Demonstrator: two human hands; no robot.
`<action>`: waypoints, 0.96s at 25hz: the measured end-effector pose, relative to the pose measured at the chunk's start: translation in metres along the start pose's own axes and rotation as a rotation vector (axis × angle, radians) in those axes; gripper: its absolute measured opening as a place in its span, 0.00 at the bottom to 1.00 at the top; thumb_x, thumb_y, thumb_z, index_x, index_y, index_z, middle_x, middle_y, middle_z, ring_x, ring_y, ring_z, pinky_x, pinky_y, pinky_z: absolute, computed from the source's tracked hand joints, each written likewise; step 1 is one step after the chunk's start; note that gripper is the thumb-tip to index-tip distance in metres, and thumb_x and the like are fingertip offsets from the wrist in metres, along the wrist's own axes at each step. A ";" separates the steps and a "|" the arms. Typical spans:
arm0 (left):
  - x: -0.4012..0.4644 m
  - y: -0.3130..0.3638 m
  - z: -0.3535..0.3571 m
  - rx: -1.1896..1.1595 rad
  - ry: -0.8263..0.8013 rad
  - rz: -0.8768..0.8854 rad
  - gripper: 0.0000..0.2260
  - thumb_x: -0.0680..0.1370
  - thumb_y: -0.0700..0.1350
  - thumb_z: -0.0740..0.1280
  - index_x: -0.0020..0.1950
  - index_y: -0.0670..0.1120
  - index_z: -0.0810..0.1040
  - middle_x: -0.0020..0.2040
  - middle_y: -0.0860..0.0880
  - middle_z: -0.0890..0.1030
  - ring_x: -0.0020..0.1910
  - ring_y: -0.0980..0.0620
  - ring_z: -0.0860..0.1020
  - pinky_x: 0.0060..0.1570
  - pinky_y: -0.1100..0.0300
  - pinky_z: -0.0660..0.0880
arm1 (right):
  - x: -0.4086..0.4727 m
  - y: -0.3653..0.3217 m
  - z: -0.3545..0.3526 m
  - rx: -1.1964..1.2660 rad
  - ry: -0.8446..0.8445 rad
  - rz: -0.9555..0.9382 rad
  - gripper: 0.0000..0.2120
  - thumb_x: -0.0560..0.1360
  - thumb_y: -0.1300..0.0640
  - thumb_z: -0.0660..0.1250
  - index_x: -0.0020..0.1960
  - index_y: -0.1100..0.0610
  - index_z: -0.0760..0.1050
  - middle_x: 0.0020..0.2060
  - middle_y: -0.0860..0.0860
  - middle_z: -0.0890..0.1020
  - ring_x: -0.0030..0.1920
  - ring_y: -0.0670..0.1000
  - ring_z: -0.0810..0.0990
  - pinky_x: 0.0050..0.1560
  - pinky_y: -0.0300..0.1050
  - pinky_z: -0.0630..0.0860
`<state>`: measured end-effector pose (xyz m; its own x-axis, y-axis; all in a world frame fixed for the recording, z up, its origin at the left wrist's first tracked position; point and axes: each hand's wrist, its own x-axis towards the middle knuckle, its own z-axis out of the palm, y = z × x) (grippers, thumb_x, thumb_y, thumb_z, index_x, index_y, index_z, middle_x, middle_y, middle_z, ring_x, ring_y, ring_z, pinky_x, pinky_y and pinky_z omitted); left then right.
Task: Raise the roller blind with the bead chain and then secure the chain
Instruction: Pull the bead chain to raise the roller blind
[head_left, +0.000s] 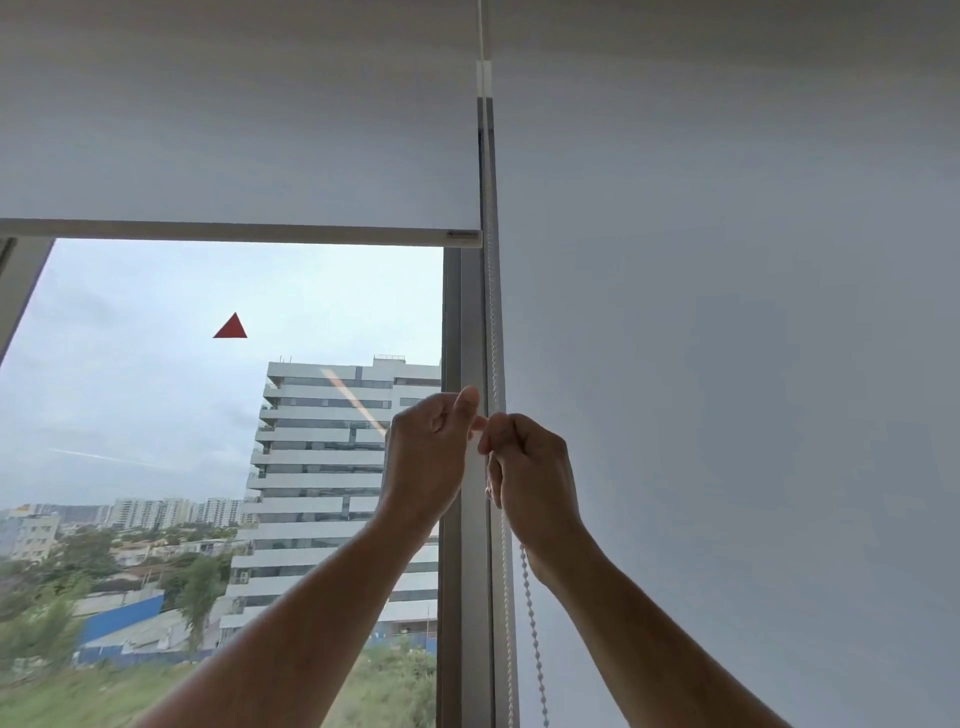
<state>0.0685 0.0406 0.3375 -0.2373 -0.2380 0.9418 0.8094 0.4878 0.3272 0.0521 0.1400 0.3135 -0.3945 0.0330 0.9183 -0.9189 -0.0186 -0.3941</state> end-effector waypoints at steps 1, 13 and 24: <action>0.007 0.006 0.003 0.001 -0.001 -0.018 0.15 0.80 0.54 0.63 0.39 0.49 0.81 0.37 0.52 0.85 0.37 0.56 0.83 0.41 0.56 0.80 | -0.005 0.004 0.002 0.007 -0.007 0.002 0.19 0.83 0.60 0.59 0.34 0.53 0.76 0.22 0.43 0.74 0.26 0.45 0.71 0.34 0.40 0.69; 0.002 0.006 0.010 0.075 -0.060 0.052 0.15 0.79 0.48 0.66 0.33 0.48 0.80 0.23 0.54 0.78 0.22 0.60 0.75 0.30 0.59 0.76 | -0.026 0.034 -0.013 0.310 -0.190 0.115 0.25 0.79 0.41 0.56 0.38 0.53 0.84 0.34 0.55 0.87 0.37 0.54 0.86 0.46 0.46 0.80; -0.038 -0.021 0.004 -0.014 -0.145 0.033 0.15 0.79 0.47 0.67 0.33 0.48 0.80 0.22 0.54 0.75 0.22 0.57 0.72 0.28 0.57 0.70 | 0.051 -0.018 -0.009 0.058 0.019 0.140 0.18 0.82 0.46 0.60 0.40 0.54 0.79 0.36 0.52 0.85 0.35 0.45 0.82 0.43 0.41 0.75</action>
<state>0.0582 0.0426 0.2951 -0.2848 -0.0977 0.9536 0.8252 0.4812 0.2958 0.0485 0.1512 0.3669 -0.5192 0.0450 0.8535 -0.8534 -0.0819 -0.5148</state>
